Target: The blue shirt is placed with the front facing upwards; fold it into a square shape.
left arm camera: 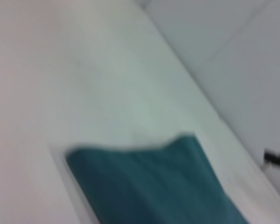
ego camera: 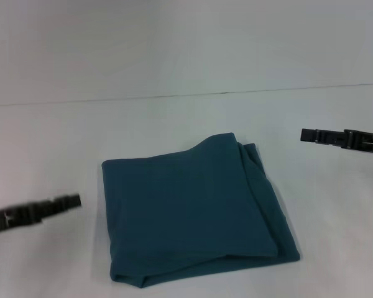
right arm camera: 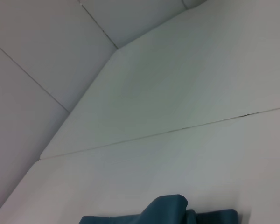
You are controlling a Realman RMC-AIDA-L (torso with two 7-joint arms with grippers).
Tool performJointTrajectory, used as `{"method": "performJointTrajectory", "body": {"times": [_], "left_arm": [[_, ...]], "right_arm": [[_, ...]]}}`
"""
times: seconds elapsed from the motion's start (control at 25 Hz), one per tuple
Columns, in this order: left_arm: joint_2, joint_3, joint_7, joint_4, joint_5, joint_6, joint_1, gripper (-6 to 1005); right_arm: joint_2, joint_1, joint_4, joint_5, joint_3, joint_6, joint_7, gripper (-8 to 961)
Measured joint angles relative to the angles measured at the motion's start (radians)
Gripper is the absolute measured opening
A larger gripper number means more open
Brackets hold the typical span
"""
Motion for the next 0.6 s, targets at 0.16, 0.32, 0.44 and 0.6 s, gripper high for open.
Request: {"method": "performJointTrajectory", "body": {"times": [0.16, 0.32, 0.44, 0.6], "left_arm": [[0.000, -0.050, 0.071, -0.001, -0.096, 0.050, -0.014, 423], [-0.029, -0.040, 0.136, -0.007, -0.186, 0.062, -0.023, 510], [-0.053, -0.039, 0.185, -0.022, -0.216, 0.060, -0.037, 575], [-0.063, -0.039, 0.223, -0.064, -0.232, 0.054, -0.056, 684]], "right_arm": [[0.000, -0.012, -0.009, 0.008, 0.006, -0.005, -0.034, 704], [0.008, -0.030, -0.010, 0.024, 0.008, -0.009, -0.109, 708], [0.019, -0.047, -0.011, 0.051, 0.010, -0.025, -0.180, 712], [0.037, -0.064, -0.009, 0.082, 0.011, -0.031, -0.257, 716]]}}
